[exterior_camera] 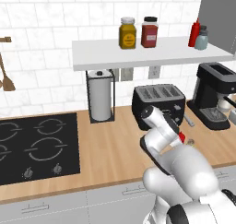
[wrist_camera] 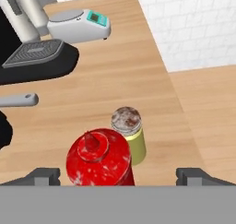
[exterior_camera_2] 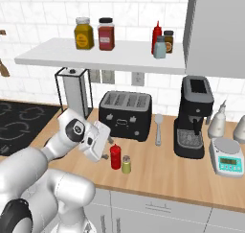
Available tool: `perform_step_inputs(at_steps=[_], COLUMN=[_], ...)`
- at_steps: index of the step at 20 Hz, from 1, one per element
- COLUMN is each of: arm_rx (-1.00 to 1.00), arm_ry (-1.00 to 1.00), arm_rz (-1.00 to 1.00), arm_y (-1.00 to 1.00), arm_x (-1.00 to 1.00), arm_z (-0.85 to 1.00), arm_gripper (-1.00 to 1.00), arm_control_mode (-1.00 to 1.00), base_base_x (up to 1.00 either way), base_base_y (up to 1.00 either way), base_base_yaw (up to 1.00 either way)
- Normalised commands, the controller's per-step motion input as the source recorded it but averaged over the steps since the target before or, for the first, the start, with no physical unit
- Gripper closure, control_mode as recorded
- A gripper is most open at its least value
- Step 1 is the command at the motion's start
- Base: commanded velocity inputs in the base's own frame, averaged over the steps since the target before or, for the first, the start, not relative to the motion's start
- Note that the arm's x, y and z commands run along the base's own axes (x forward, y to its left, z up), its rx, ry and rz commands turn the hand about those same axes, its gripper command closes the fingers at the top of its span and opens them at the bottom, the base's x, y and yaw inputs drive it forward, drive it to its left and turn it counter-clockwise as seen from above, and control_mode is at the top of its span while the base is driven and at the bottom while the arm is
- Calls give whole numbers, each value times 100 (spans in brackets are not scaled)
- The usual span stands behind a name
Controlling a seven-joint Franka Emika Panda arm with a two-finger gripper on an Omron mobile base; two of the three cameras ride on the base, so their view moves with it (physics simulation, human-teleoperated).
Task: Put the shaker and condiment bottle from the counter next to their counterparts in the cabinet.
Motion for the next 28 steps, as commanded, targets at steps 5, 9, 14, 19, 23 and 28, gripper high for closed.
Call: perform_step_inputs(at_steps=[5, 9, 14, 19, 23, 28], arm_rx=[0, 0, 0, 0, 0, 0], arm_ry=[0, 0, 0, 0, 1, 1], arm_rz=[0, 0, 0, 0, 0, 0], arm_y=[-6, -9, -15, -10, -1, -2], arm_x=[0, 0, 0, 0, 0, 0], arm_z=[-18, -19, -18, -23, -23, -20], arm_gripper=[-100, -100, -100, 100, 100, 100], arm_control_mode=[-100, -100, -100, -100, -100, -100], base_base_x=[0, 0, 0, 0, 0, 0], base_base_y=[0, 0, 0, 0, 0, 0], base_base_yaw=[0, 0, 0, 0, 0, 0])
